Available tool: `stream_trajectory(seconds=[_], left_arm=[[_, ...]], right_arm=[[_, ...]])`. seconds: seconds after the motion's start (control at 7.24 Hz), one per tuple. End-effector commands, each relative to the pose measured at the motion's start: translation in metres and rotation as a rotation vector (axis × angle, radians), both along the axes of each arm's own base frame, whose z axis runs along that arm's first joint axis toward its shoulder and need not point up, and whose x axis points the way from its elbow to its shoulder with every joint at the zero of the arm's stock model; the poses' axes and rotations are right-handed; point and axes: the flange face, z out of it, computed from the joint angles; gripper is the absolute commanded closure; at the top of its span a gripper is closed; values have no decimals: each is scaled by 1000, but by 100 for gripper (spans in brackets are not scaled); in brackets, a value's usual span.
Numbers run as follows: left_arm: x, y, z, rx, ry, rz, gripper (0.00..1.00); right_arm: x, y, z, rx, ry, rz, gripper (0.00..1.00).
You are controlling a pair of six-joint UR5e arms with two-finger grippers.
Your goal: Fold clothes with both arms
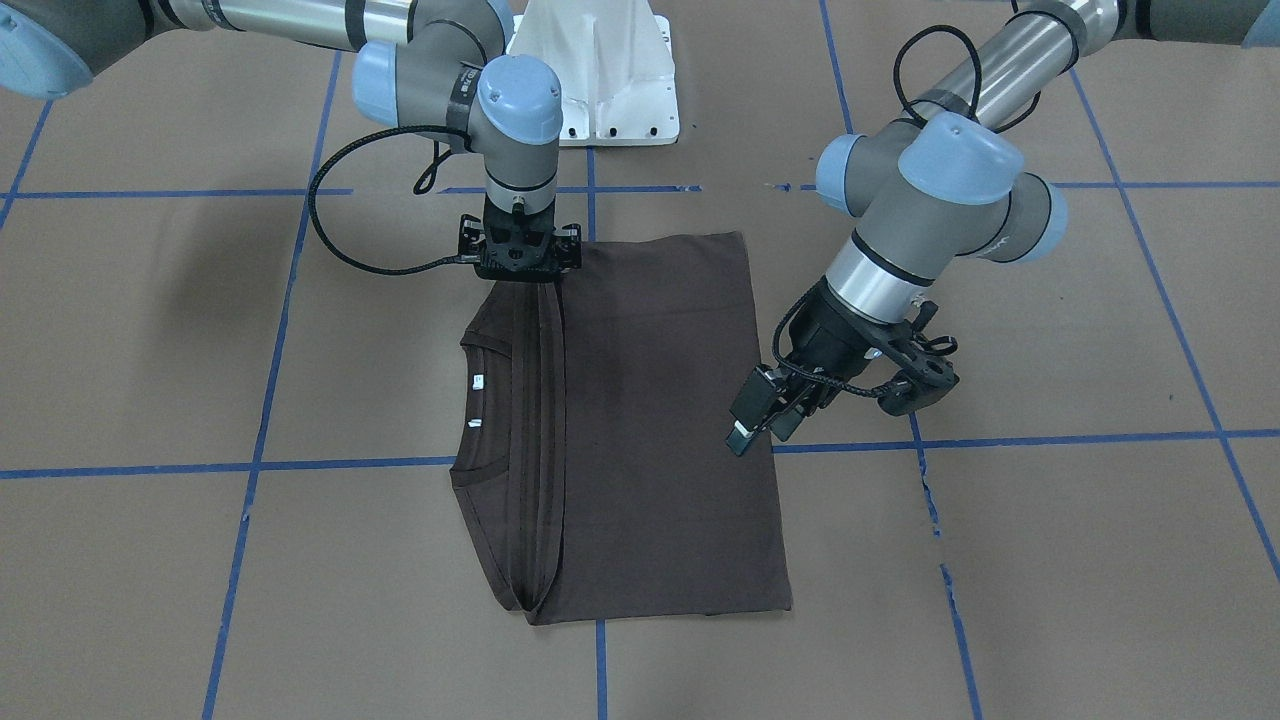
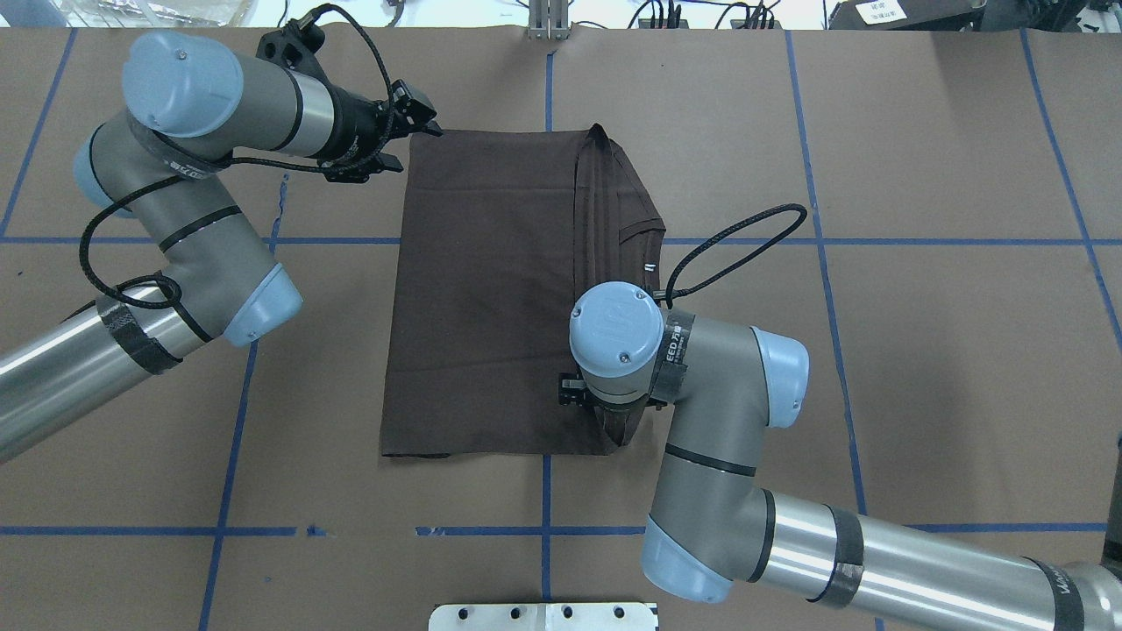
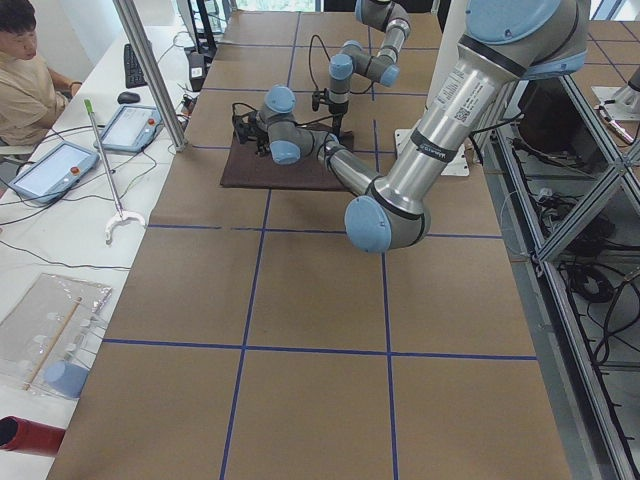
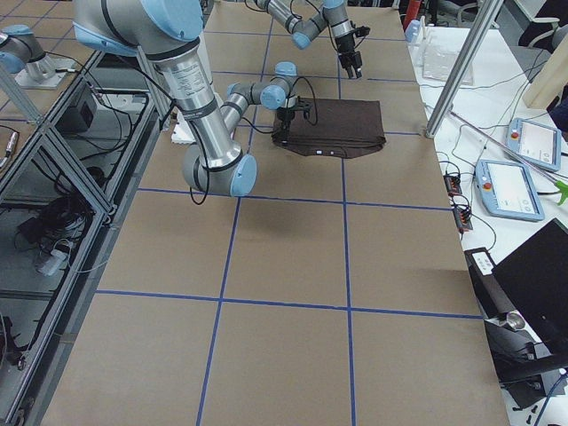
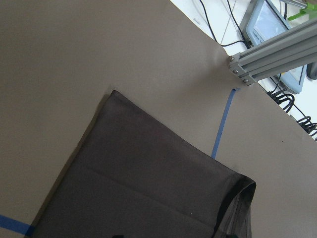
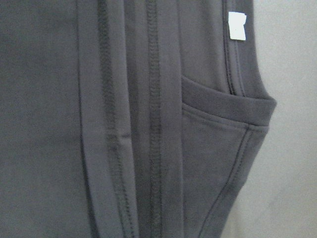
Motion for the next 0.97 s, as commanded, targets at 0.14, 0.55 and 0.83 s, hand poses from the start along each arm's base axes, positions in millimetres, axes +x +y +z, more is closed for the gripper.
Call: stream_trajectory(seconds=[0.14, 0.55, 0.83], left_arm=[[0, 0, -3, 6, 0, 1, 26], [-1, 0, -7, 7, 6, 2, 26], [-2, 1, -7, 8, 9, 1, 26]], right_arm=[[77, 9, 35, 77, 74, -122, 0], [63, 21, -2, 21, -14, 18, 0], [53, 39, -3, -88, -188, 227, 11]])
